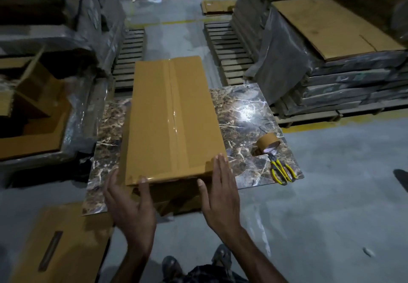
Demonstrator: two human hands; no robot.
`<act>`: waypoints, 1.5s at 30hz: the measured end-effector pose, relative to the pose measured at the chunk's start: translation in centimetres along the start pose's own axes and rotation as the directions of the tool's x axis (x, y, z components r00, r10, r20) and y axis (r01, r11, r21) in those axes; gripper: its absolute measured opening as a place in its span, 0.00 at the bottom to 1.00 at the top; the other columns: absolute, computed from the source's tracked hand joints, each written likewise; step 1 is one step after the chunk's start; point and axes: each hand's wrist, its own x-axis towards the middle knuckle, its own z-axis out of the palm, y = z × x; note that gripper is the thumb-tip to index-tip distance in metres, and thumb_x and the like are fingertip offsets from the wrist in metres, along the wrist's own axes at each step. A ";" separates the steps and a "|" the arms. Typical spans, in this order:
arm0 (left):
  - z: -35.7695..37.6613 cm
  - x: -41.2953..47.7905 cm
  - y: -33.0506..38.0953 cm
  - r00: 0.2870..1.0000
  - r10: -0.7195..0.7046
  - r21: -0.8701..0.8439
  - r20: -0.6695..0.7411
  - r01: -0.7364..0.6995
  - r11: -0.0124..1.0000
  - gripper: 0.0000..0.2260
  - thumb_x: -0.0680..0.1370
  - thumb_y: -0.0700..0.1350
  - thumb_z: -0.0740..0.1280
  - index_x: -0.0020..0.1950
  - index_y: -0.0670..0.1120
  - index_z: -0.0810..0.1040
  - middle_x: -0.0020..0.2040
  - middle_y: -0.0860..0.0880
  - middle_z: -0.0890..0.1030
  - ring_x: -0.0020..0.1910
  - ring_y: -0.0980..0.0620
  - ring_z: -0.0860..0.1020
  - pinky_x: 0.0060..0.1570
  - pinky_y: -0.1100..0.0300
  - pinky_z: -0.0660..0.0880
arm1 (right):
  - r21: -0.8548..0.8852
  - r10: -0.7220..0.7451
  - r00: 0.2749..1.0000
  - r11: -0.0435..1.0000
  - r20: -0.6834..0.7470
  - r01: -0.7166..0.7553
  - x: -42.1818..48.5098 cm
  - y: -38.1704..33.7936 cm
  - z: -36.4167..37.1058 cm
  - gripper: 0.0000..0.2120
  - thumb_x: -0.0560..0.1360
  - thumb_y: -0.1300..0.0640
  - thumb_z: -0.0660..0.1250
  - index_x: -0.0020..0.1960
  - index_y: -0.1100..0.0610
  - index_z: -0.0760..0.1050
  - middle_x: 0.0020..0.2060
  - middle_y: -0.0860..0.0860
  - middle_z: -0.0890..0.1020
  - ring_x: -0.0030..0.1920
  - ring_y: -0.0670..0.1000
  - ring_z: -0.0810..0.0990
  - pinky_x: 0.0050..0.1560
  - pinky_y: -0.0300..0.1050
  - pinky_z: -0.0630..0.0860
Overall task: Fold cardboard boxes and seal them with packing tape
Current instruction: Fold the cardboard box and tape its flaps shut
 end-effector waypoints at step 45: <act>-4.5 6.1 -9.4 0.914 -0.078 -0.259 0.399 0.193 0.946 0.15 0.72 0.42 0.81 0.58 0.50 0.86 0.52 0.53 0.88 0.53 0.55 0.86 0.55 0.56 0.83 | -0.015 -0.191 0.940 0.979 0.282 0.203 4.6 7.2 -7.6 0.37 0.71 0.72 0.72 0.75 0.45 0.72 0.53 0.45 0.87 0.29 0.41 0.78 0.35 0.33 0.74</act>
